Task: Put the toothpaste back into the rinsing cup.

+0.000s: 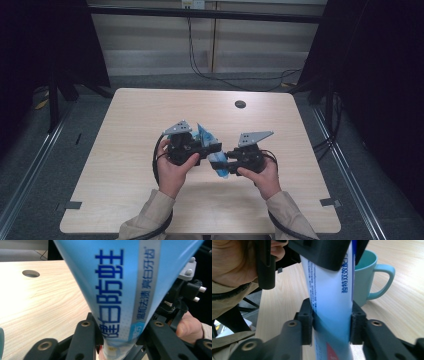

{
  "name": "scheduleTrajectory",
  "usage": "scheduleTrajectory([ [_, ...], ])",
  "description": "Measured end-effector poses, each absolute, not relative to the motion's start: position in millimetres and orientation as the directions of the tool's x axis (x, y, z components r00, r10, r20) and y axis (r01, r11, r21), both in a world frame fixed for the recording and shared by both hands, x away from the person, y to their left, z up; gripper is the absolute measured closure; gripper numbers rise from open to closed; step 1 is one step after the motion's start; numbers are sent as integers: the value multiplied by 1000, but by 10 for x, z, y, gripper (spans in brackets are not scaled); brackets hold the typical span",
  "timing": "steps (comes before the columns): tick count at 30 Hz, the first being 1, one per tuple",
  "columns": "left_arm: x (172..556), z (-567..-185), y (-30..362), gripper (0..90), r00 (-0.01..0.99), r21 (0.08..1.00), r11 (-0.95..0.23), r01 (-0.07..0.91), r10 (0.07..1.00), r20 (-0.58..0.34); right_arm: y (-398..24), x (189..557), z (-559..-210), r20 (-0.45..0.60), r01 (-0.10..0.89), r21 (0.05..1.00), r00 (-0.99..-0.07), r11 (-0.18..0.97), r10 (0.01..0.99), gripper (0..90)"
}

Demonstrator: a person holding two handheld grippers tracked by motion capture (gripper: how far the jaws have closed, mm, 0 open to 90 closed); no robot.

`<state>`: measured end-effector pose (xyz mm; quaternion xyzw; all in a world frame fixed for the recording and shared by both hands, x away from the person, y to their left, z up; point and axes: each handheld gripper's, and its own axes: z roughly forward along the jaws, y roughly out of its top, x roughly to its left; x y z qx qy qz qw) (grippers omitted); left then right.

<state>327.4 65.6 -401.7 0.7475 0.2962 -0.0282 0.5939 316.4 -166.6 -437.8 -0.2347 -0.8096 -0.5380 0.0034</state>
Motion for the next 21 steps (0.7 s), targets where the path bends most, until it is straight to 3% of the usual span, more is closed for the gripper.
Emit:
scheduleTrajectory([
  [2,3274,-4015,658,729,827,871,-135,472,409,-385,-1657,3135,-4391,218,352,880,-896,319,388,499],
  [3,3274,-4015,658,729,827,871,-135,472,409,-385,-1657,3135,-4391,218,352,880,-896,319,388,499],
  [4,3265,-4007,656,730,826,873,-140,466,421,-374,-1680,3129,-4403,191,334,886,-895,322,402,407],
  [10,3273,-3940,733,731,828,876,-154,457,434,-355,-1883,3118,-4508,146,334,871,-876,361,460,238],
  [14,3282,-3890,763,731,828,878,-164,449,446,-340,-2008,3084,-4676,93,359,827,-846,432,525,162],
  [21,3317,-3808,815,731,830,876,-192,442,458,-318,-2106,3035,-4898,3,365,758,-830,540,558,144],
])
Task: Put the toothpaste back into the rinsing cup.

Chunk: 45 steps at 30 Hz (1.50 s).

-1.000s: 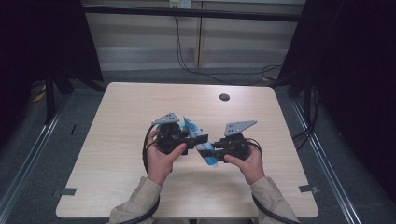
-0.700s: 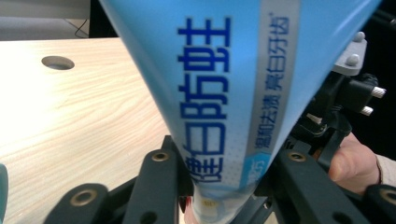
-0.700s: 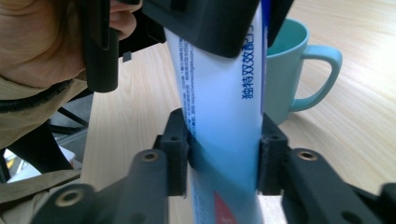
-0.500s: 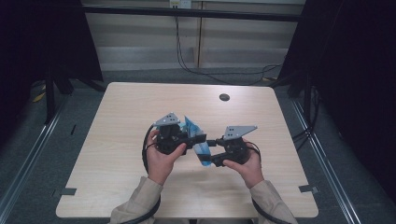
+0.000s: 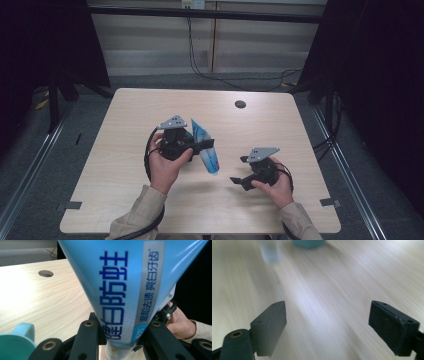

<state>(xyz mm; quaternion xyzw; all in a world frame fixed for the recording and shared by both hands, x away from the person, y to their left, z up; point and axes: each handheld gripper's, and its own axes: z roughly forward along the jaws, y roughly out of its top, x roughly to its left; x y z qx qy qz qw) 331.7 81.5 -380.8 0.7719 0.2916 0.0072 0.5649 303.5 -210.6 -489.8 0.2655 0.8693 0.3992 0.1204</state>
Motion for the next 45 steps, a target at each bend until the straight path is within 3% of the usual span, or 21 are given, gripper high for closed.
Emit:
scheduleTrajectory([
  [10,3360,-3702,899,730,827,875,-210,436,477,-297,-2131,2994,-5059,-40,383,713,-814,587,580,142],
  [18,3414,-3561,960,730,820,871,-209,445,485,-302,-2172,2995,-5122,25,434,724,-793,536,608,128],
  [33,3501,-3207,999,730,826,877,-223,425,491,-275,-2170,3000,-5124,27,436,725,-792,533,610,126],
  [45,3600,-3143,1093,729,802,875,-209,437,530,-273,-2170,3001,-5125,26,435,725,-792,534,610,127],
])
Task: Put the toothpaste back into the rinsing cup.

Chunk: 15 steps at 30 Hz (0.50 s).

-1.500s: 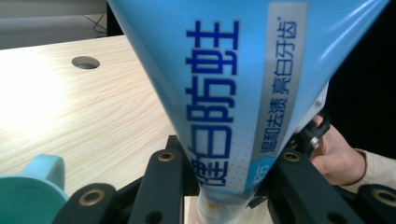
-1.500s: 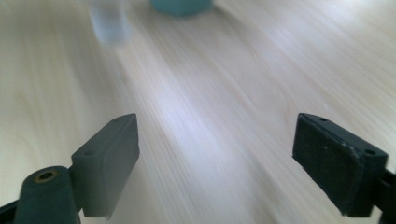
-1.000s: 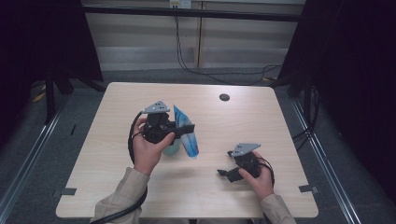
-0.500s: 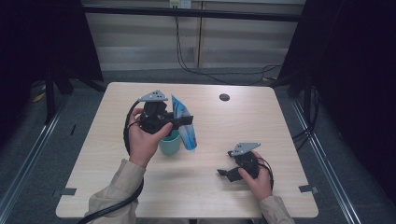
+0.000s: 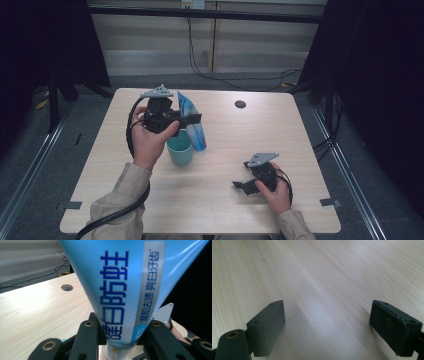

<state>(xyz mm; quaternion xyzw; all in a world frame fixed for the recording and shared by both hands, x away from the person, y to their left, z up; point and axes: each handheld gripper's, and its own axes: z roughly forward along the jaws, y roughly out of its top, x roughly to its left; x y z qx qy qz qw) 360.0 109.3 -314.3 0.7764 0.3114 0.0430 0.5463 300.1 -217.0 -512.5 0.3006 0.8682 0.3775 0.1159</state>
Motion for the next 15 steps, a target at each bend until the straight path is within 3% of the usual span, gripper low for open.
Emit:
scheduleTrajectory([
  [15,3696,-3148,1242,728,771,875,-195,444,580,-262,-2170,3001,-5125,26,435,725,-792,534,610,126],
])
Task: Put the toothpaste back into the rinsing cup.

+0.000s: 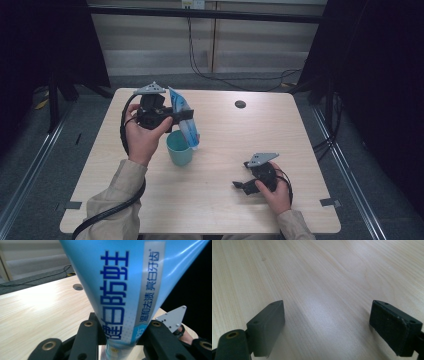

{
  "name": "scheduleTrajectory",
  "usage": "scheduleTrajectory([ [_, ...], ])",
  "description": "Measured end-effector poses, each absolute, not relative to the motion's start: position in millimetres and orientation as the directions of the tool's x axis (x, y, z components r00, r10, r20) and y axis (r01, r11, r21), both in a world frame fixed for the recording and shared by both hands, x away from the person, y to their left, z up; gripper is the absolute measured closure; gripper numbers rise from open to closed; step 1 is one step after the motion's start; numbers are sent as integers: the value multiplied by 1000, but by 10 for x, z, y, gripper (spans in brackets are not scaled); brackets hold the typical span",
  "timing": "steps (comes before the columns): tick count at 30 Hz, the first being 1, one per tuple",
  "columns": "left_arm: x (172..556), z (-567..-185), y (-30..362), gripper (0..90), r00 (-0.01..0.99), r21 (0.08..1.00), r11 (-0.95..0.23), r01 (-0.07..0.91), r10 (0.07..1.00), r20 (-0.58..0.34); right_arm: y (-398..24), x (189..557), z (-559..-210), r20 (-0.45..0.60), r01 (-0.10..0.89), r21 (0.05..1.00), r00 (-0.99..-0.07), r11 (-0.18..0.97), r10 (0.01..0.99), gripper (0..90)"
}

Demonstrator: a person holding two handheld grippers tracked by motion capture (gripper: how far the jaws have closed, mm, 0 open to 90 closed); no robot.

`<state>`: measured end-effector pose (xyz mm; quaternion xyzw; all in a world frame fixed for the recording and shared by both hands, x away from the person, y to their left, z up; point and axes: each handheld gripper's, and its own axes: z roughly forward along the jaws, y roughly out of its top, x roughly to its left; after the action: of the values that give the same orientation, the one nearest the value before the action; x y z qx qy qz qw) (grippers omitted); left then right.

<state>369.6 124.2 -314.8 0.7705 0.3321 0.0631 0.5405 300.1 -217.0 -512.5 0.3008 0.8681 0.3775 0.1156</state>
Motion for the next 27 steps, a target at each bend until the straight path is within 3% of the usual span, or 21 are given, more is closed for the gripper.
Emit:
scheduleTrajectory([
  [27,3822,-3211,1380,727,708,870,-170,463,661,-247,-2170,3001,-5125,27,435,725,-792,534,610,126],
])
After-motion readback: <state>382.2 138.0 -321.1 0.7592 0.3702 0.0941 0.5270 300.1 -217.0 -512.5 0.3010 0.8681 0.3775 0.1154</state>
